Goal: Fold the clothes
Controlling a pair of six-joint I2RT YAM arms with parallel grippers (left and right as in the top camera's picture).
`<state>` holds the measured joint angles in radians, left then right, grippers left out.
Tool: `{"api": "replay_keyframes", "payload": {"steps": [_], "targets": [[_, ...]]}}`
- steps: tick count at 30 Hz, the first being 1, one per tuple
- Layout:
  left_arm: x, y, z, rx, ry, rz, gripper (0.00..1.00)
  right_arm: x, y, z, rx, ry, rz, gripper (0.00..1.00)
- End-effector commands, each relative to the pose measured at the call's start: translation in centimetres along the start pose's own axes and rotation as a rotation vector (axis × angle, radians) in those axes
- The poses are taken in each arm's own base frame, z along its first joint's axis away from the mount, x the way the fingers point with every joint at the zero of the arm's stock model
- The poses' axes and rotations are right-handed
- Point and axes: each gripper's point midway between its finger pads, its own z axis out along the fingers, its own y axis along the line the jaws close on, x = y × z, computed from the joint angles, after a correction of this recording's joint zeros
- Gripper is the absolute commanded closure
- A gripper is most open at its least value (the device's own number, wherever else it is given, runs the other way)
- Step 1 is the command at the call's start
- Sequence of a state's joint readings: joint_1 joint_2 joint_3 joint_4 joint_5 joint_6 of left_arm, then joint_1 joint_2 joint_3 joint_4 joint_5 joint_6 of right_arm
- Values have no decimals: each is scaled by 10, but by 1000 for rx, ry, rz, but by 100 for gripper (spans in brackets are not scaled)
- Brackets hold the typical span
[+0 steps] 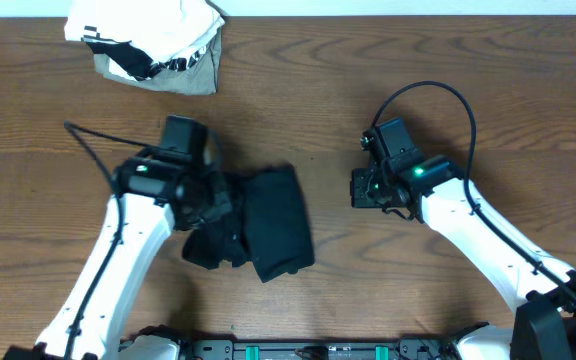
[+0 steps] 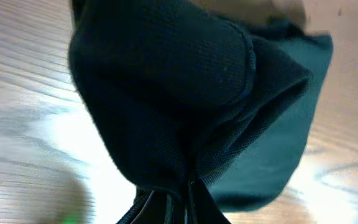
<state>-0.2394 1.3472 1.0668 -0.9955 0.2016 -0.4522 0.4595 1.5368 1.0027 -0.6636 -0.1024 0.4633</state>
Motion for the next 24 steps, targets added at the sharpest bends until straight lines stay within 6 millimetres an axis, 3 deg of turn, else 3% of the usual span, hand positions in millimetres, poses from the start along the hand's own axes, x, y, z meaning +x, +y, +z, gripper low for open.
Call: {"api": "replay_keyframes", "payload": {"steps": [1, 5, 12, 18, 24], "targets": [[5, -17, 4, -2, 14, 22, 94, -1, 11, 0, -23, -3, 15, 96], [12, -30, 6, 7, 17, 46, 94, 0, 8, 5, 1, 1, 31, 95], [10, -45, -4, 34, -6, 61, 94, 13, 3, 38, 19, 94, 41, 99], [3, -52, -11, 54, -31, 32, 94, 21, 29, 60, -54, 123, 16, 99], [-1, -56, -10, 67, -44, 18, 94, 27, 54, 68, -87, 112, -1, 99]]}}
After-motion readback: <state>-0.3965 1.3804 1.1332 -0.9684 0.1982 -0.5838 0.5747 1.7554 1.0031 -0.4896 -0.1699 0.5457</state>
